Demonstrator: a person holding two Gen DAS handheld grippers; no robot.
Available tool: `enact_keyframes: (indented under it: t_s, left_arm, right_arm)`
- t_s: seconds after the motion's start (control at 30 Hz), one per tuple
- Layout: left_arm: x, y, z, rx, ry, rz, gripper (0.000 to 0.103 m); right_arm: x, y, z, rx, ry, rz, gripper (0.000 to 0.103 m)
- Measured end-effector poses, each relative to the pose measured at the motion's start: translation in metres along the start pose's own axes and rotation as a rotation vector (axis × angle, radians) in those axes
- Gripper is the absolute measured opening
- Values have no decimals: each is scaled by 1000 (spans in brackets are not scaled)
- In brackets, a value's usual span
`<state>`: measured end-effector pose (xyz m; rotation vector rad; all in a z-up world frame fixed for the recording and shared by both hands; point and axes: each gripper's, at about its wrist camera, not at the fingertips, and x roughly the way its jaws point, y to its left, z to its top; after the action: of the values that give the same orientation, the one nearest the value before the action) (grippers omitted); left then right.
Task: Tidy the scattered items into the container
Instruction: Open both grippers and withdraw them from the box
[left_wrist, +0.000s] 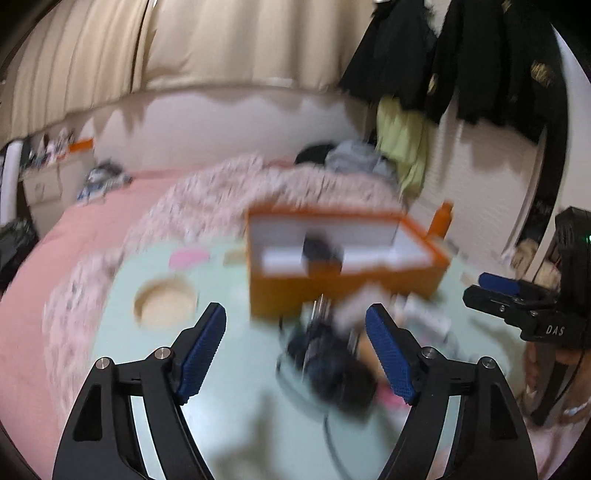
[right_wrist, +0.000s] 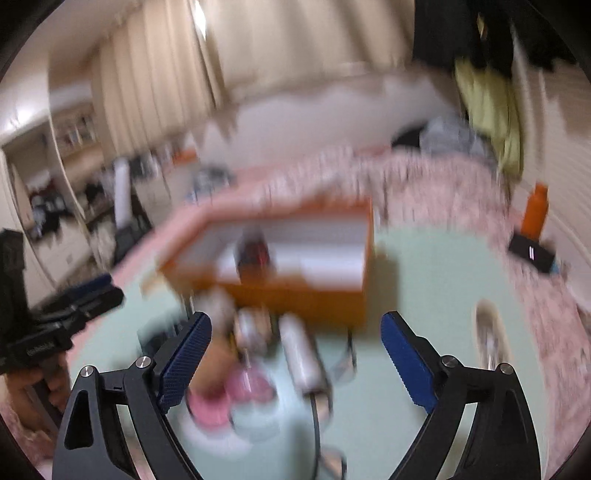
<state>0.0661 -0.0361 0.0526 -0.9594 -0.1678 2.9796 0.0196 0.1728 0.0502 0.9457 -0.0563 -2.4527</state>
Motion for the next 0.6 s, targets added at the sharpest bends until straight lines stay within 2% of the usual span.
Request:
enact_keyframes:
  t_s: [0.1,0.17,0.27,0.3,0.4,0.6]
  left_arm:
    - [4,-2,-25,19,99,-2,78]
    - [6,-8,-38,64,120,4,78]
    - [20,-15,-48,110,143,62,78]
    - [23,-15,-49,110,136,74,84]
    - [26,-13,-54,84,102,95,86]
    - [27,-13,-53,79,97,103,87]
  right_arm:
    - [8,3,-23,-13,102,-21,93]
    - [10,8,-31,-44,118,-49,93]
    - [22,9,-34,-52,150,-68,94]
    - [25,10,-35,-60,147,-92,94]
    - [30,19,-42,-116,157,-182,103]
    - [31,18,-46,-116,153,-178,103]
